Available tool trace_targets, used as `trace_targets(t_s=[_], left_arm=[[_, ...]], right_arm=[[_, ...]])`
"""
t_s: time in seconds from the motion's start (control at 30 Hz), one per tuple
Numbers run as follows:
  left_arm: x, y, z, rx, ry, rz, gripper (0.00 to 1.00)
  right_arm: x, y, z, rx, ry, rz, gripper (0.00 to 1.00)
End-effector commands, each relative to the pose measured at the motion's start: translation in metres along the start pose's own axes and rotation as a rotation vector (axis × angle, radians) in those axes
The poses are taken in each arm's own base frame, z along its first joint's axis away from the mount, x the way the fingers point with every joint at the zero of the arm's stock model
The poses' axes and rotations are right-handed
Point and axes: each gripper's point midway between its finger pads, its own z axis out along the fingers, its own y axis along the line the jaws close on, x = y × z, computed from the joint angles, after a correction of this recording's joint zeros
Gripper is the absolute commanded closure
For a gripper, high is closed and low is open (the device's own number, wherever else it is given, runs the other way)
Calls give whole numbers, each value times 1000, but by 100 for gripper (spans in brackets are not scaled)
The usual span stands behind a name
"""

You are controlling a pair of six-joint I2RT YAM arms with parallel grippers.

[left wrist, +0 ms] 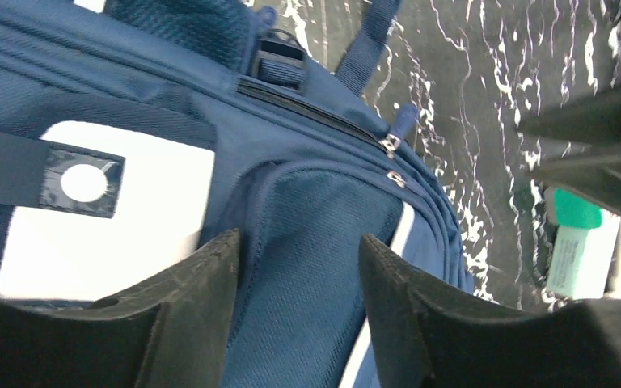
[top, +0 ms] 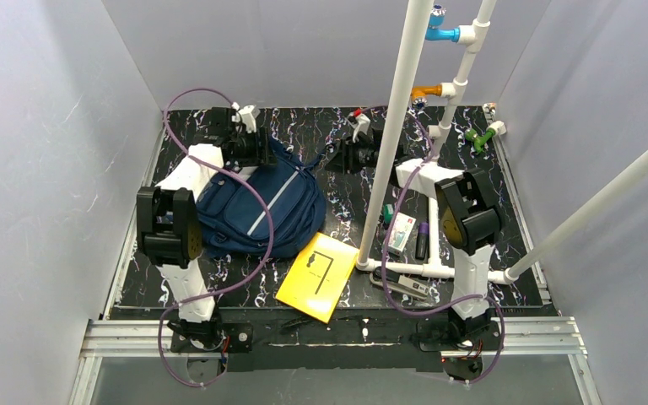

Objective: Pack the student bag
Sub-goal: Unzip the student bag at the center of the board.

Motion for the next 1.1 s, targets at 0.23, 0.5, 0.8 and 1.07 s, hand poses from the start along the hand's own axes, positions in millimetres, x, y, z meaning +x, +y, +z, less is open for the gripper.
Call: trace_targets(t_s=[0.23,0.5,0.8,1.07], left_arm=[[58,-53,-40,-287,120,455,36],[37,-54,-51,-339,62,469,17],[38,-94,-64,-79,141,365,14],[117,-125,-92,-28,217,550,13]], right_arm=[[-1,-39,22,103,196,-552,35],[20,-31,23,1,292,-710,34],[16,1,1,-73,250,-724,33],[28,15,-21,-173,321,-810,32]])
